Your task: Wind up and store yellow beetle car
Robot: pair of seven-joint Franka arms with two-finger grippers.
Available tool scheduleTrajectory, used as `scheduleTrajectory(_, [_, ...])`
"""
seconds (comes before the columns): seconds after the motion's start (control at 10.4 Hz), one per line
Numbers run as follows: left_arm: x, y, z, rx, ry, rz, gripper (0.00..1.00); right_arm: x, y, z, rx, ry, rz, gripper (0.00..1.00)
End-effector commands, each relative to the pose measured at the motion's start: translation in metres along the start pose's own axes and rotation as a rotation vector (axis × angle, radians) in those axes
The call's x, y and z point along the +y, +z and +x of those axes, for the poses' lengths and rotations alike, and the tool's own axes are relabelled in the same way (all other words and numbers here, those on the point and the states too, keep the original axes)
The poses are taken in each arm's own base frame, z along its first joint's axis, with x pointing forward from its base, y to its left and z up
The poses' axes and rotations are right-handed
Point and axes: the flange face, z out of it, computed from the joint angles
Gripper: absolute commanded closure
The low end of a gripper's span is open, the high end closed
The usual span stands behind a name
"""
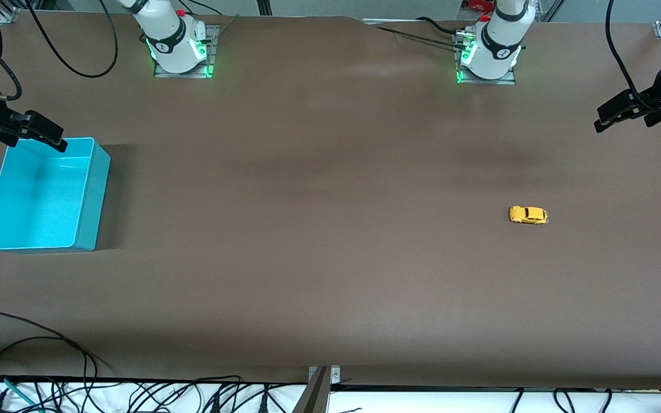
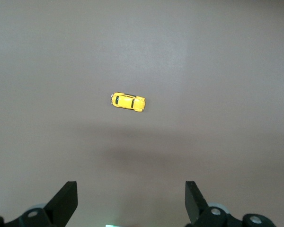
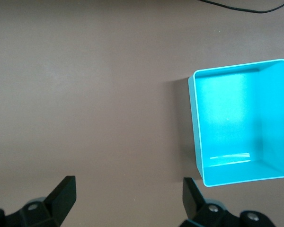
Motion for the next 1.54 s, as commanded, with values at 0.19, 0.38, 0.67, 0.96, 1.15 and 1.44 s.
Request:
scheduleTrajectory(0.19, [0.000,-0.003,-0.002,-0.008,0.021,0.022,0.00,-0.001,-0.006,0.002,-0.003,-0.005,0.008,0.00])
scheduleTrajectory(0.38, [0.000,-0.003,-0.002,-0.008,0.022,0.020,0.00,-0.001,-0.006,0.002,-0.003,-0.005,0.008,0.00])
scheduleTrajectory(0.67, [-0.001,-0.004,-0.004,-0.006,0.021,0.020,0.00,-0.001,-0.006,0.002,-0.003,-0.005,0.008,0.00])
scheduleTrajectory(0.96, [-0.003,-0.004,-0.004,-0.006,0.019,0.020,0.00,-0.001,-0.006,0.002,-0.003,-0.005,0.008,0.00])
scheduleTrajectory(1.15, [-0.003,-0.004,-0.004,-0.006,0.021,0.020,0.00,-0.001,-0.006,0.002,-0.002,-0.006,0.009,0.00])
scheduleTrajectory(1.44, [-0.005,0.024,0.019,0.034,0.026,0.016,0.00,-0.001,-0.006,0.002,-0.002,-0.005,0.008,0.00])
